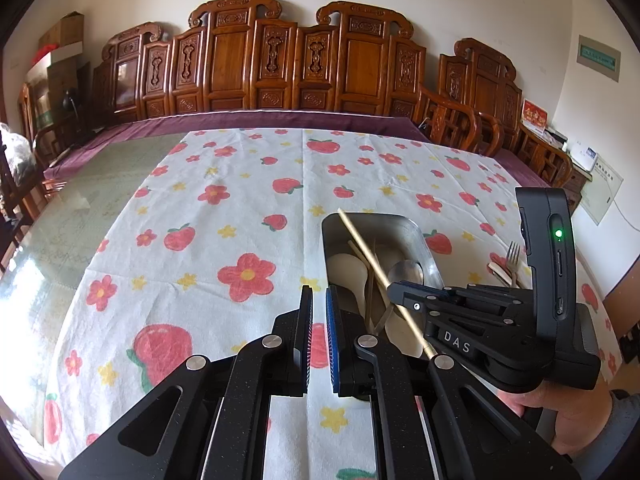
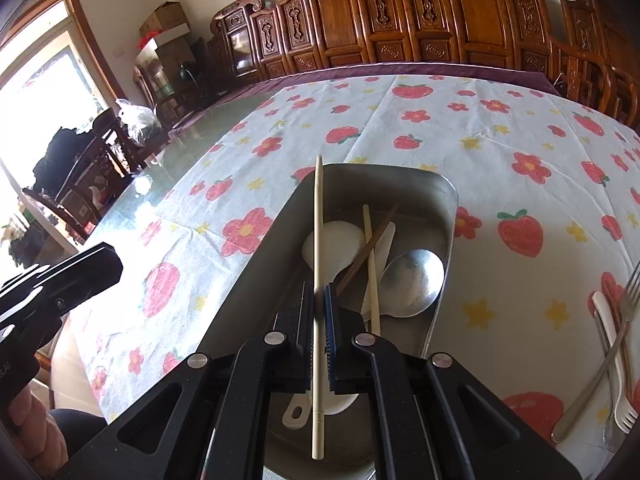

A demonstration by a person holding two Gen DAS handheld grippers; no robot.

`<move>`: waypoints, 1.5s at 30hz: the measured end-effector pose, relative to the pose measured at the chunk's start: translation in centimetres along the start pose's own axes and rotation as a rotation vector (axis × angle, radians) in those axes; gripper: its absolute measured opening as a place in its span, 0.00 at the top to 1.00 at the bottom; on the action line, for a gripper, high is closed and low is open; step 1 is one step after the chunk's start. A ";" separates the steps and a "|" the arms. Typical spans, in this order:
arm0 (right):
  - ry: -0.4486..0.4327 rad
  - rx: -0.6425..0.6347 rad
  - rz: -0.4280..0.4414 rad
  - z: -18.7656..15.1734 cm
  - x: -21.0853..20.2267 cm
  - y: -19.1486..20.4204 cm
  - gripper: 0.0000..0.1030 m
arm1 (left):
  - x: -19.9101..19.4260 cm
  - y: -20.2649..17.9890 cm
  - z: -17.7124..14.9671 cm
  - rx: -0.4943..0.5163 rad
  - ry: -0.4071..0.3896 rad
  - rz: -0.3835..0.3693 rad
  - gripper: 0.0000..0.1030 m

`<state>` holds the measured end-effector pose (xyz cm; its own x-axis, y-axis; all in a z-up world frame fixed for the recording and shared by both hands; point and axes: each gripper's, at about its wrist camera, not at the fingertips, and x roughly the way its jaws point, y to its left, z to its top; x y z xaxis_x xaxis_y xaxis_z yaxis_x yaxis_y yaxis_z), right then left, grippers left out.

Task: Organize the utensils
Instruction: 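Lower the wooden chopstick into the metal tray and open the right tool, then move both open tools back to the remaining forks and chopsticks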

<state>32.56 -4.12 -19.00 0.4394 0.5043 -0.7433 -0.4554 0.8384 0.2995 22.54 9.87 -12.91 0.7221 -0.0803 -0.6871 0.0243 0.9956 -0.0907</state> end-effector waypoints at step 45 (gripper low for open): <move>-0.038 -0.005 -0.332 -9.2 -13.0 -21.1 0.84 | 2.3 -15.1 -3.7 0.238 0.031 -0.160 0.50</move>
<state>29.32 -30.28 -21.12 0.5927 0.2110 -0.7773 -0.2865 0.9572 0.0414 21.31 -5.49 -15.79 0.6744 -0.2353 -0.6999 0.3010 0.9532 -0.0304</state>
